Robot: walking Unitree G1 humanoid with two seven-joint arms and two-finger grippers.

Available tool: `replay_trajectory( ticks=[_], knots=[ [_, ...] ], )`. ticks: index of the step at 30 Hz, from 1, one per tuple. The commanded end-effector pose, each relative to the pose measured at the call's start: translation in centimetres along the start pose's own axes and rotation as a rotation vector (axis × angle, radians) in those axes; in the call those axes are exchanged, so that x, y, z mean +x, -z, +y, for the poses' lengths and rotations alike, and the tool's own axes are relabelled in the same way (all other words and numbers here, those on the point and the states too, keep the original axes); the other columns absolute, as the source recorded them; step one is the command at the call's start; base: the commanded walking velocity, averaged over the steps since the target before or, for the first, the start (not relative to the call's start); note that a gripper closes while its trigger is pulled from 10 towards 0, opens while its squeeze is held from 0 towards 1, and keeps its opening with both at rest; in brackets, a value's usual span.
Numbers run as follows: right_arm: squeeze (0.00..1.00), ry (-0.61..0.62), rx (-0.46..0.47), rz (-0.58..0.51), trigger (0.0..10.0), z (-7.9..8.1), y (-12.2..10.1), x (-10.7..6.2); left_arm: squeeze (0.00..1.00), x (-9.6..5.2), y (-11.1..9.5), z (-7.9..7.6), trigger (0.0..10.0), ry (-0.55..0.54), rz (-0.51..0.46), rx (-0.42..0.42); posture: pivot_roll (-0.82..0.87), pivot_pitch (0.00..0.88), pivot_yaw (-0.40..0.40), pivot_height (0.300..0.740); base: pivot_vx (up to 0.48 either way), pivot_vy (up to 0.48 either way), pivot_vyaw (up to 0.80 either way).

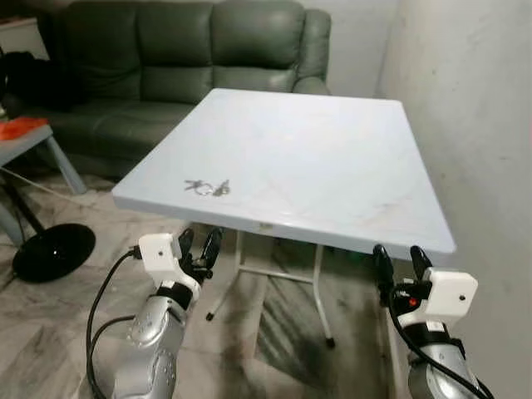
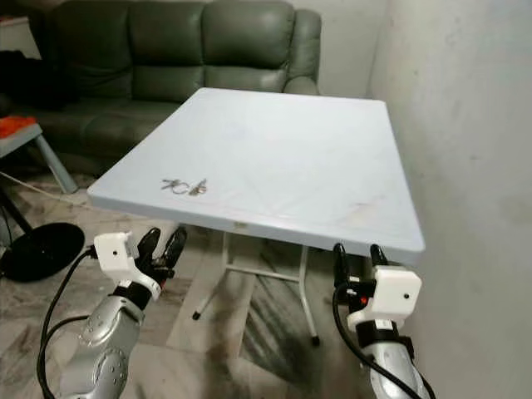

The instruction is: Hang keys on a hook

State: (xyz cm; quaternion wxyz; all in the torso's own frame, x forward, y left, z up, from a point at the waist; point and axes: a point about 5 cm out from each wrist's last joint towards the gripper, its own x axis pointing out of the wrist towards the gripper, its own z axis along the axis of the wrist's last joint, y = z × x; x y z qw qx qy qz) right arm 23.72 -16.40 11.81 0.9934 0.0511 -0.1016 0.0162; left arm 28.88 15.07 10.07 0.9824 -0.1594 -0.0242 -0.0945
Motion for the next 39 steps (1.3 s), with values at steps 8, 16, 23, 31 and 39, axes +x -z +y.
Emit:
replay_trajectory(
  ticks=[8,16,23,31,39],
  knots=[
    [0.00,0.023,-0.012,0.017,10.0,-0.55,0.30,-0.16,0.00,0.40,-0.22,-0.55,10.0,0.016,-0.016,0.008,-0.04,0.025,0.027,0.740,0.000,0.455,0.00],
    [0.00,0.016,-0.011,0.020,10.0,-0.48,0.40,-0.17,0.00,0.42,-0.15,-0.62,10.0,0.014,-0.018,0.005,-0.03,0.018,0.021,0.740,0.000,0.457,0.00],
    [0.00,0.012,-0.014,0.021,10.0,-0.52,0.43,-0.12,0.00,0.47,-0.06,-0.73,10.0,0.014,-0.019,0.000,-0.03,0.013,0.018,0.740,0.000,0.460,0.00],
    [0.00,0.005,-0.017,0.023,10.0,-0.49,0.42,-0.20,0.00,0.46,0.02,-0.86,10.0,0.018,-0.021,-0.003,-0.03,0.005,0.014,0.740,0.000,0.463,0.00],
    [0.00,0.000,-0.020,0.027,10.0,-0.52,0.50,-0.31,0.00,0.46,0.11,-0.99,10.0,0.023,-0.016,-0.003,-0.03,0.001,0.013,0.740,0.000,0.465,0.00]
  ],
)
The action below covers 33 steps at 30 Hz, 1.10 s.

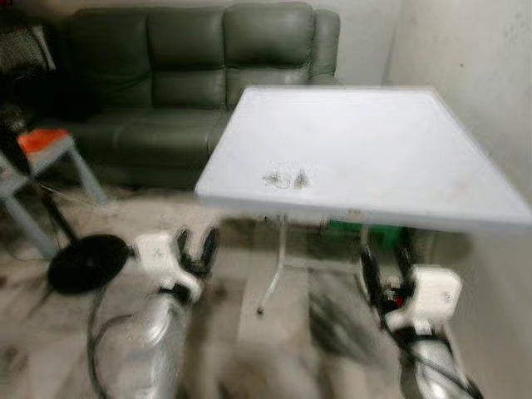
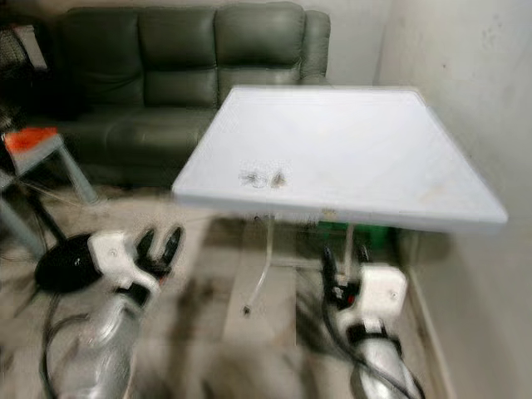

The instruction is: Hang keys on a hook

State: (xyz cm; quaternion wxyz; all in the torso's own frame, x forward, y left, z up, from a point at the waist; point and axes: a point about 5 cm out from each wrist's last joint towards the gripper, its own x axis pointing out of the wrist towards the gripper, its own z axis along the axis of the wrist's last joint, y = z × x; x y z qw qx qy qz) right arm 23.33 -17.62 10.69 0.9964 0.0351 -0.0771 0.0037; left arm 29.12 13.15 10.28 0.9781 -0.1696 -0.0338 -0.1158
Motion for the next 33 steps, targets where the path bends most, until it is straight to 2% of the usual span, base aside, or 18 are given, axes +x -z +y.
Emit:
replay_trajectory(
  ticks=[1,6,27,33],
  knots=[
    [0.00,-0.025,0.014,-0.021,10.0,0.80,-0.40,0.28,0.00,-0.18,-0.31,0.82,10.0,-0.022,-0.002,0.018,-0.03,0.000,0.011,0.740,0.000,0.465,0.00],
    [0.00,-0.031,0.014,-0.019,10.0,0.87,-0.35,0.24,0.00,-0.27,-0.25,0.77,10.0,-0.023,-0.006,0.017,-0.03,0.000,0.010,0.740,0.000,0.424,0.00],
    [0.00,-0.038,0.014,-0.010,10.0,0.91,-0.22,0.04,0.00,-0.54,0.37,0.71,10.0,-0.034,0.042,0.042,-0.03,0.000,0.010,0.740,0.000,0.000,0.00],
    [0.00,-0.040,0.014,-0.009,10.0,0.95,-0.19,0.04,0.00,-0.63,0.40,0.58,10.0,-0.025,0.036,0.037,-0.03,0.000,0.010,0.740,0.356,0.000,0.00]
  ],
)
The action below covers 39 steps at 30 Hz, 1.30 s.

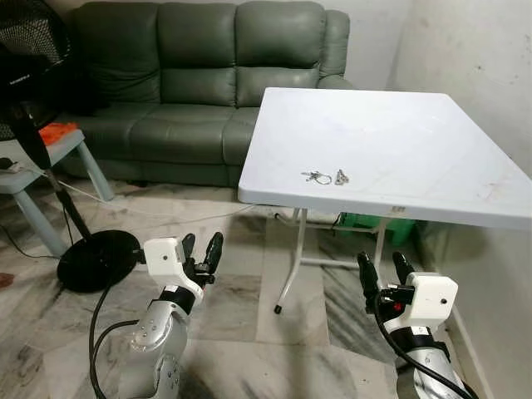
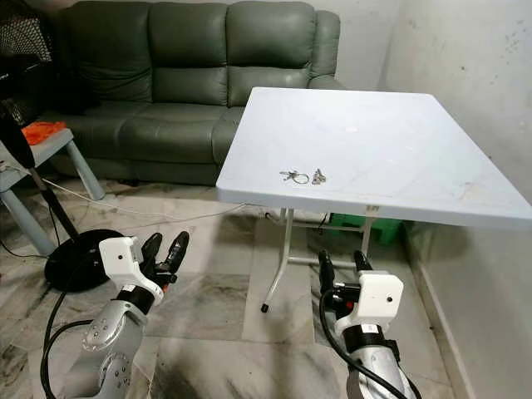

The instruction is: Hang keys on a hook

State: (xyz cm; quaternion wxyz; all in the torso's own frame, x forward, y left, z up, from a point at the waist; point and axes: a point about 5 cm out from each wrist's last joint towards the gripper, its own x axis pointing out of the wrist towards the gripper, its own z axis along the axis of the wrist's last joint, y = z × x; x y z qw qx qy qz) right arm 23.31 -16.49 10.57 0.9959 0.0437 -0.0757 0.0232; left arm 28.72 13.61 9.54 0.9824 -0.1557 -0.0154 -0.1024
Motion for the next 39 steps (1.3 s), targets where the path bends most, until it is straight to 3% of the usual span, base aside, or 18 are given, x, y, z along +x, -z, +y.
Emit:
replay_trajectory(
  ticks=[1,39],
  knots=[
    [0.00,-0.003,-0.006,-0.013,10.0,-0.15,-0.37,0.08,0.00,-0.06,-0.13,0.03,10.0,0.006,0.001,0.011,-0.03,0.000,0.010,0.740,0.386,0.000,0.00],
    [0.00,-0.014,-0.002,-0.013,10.0,0.02,-0.31,0.28,0.00,0.06,-0.07,-0.40,10.0,0.015,0.004,0.010,-0.02,0.000,0.011,0.740,0.405,0.000,0.00]
  ],
)
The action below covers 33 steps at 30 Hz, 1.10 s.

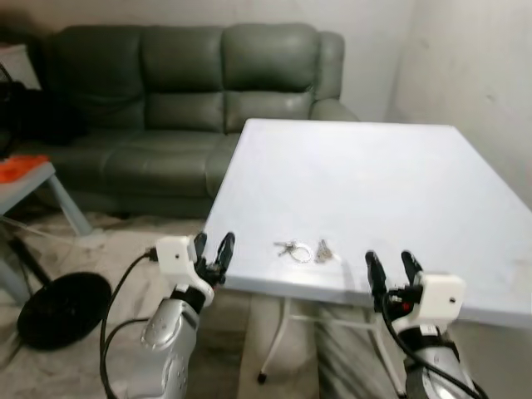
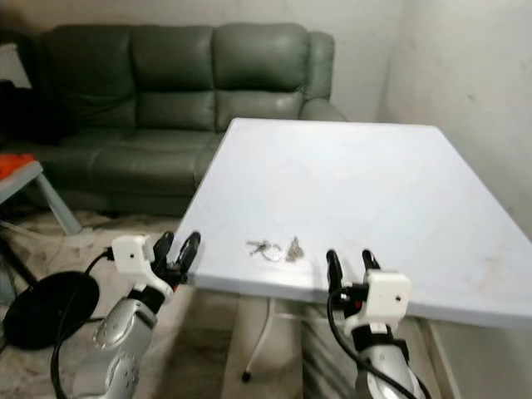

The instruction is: Hang keys on a hook

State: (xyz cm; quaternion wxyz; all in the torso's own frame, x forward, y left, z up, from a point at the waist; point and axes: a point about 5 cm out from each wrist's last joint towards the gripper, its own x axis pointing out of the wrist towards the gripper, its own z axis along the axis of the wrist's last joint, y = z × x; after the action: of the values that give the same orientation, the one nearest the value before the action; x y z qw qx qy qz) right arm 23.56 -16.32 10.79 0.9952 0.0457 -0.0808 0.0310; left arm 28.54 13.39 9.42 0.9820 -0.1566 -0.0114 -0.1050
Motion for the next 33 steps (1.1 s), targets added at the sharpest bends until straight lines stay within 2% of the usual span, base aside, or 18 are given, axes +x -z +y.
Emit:
replay_trajectory(
  ticks=[1,5,10,11,12,15,17,21,33],
  knots=[
    [0.00,0.002,-0.007,-0.003,10.0,-0.2,-0.1,0.0,0.00,0.2,-0.3,-0.2,10.0,0.011,-0.005,0.012,-0.02,0.000,0.011,0.740,0.405,0.000,0.00],
    [0.00,0.002,-0.003,-0.003,10.0,-0.1,-0.1,0.0,0.00,0.2,-0.2,-0.3,10.0,0.008,-0.003,0.013,-0.02,0.001,0.012,0.740,0.355,0.000,0.00],
    [0.00,-0.006,0.015,-0.004,10.0,-0.1,-0.1,0.0,0.00,0.2,-0.3,-0.4,10.0,0.011,-0.010,0.010,-0.02,0.003,0.012,0.740,0.000,0.000,0.00],
    [0.53,-0.011,0.025,-0.002,10.0,0.0,-0.1,-0.1,0.00,0.2,-0.3,-0.5,10.0,0.016,-0.012,0.015,-0.03,0.005,0.013,0.740,0.000,0.000,0.00],
    [1.00,-0.016,0.032,-0.001,10.0,0.0,-0.1,-0.1,0.00,0.1,-0.3,-0.6,10.0,0.019,-0.013,0.018,-0.03,0.005,0.012,0.740,0.000,0.000,0.00],
    [1.00,-0.045,0.059,-0.003,10.0,0.2,-0.1,-0.2,0.00,0.1,-0.2,-0.6,10.0,0.023,-0.012,0.020,-0.03,0.007,0.012,0.740,0.000,0.000,0.00],
    [1.00,-0.061,0.031,0.010,10.0,0.3,0.0,-0.2,0.00,-0.1,-0.1,-0.7,10.0,0.032,-0.012,0.021,-0.03,0.019,0.010,0.740,0.000,0.000,0.00],
    [1.00,-0.116,0.031,0.018,10.0,0.4,0.0,0.0,0.00,-0.3,0.2,-1.2,10.0,0.067,0.004,0.019,-0.03,0.025,0.007,0.740,0.000,0.000,0.00],
    [1.00,-0.237,-0.014,0.050,10.0,-0.7,-0.5,0.8,0.00,-1.0,1.2,-2.6,10.0,0.159,0.071,0.039,-0.03,0.036,-0.003,0.740,0.000,0.000,0.00]
  ],
)
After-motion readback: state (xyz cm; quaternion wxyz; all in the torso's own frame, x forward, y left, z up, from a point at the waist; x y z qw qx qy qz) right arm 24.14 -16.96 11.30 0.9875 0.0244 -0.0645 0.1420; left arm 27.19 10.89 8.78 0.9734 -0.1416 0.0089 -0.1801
